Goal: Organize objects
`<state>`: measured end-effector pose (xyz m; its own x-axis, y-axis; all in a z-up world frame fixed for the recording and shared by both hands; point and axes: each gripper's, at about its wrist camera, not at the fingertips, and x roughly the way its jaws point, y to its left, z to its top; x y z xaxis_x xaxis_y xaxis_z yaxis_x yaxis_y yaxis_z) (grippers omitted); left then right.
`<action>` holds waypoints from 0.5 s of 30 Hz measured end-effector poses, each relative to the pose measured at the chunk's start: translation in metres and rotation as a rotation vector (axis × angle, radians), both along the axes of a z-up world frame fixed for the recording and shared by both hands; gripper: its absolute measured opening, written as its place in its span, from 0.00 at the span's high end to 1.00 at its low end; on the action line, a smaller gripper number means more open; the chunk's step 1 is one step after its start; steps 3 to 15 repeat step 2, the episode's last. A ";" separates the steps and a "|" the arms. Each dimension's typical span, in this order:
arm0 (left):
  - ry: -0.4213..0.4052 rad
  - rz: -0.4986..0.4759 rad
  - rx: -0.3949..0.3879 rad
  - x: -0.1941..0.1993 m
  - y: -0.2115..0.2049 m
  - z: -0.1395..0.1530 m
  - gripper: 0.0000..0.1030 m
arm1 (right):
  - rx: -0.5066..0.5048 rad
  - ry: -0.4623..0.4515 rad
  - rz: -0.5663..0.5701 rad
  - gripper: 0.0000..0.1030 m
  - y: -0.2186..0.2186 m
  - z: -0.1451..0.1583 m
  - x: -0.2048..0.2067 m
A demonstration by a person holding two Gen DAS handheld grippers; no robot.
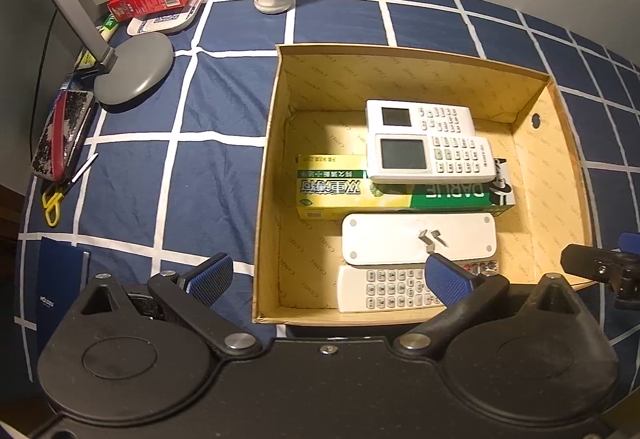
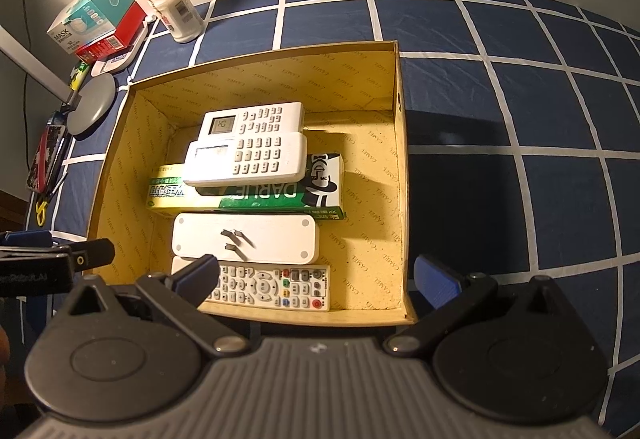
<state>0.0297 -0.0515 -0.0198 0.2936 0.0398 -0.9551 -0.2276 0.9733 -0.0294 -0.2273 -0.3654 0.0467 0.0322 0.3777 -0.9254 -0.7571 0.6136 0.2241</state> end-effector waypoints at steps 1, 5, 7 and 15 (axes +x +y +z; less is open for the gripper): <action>0.001 0.001 -0.002 0.000 0.001 0.000 0.00 | -0.001 0.000 0.000 0.00 0.000 0.000 0.000; 0.004 0.003 -0.005 0.000 0.001 -0.001 0.00 | -0.001 0.000 -0.001 0.00 0.001 0.000 0.000; 0.004 0.003 -0.005 0.000 0.001 -0.001 0.00 | -0.001 0.000 -0.001 0.00 0.001 0.000 0.000; 0.004 0.003 -0.005 0.000 0.001 -0.001 0.00 | -0.001 0.000 -0.001 0.00 0.001 0.000 0.000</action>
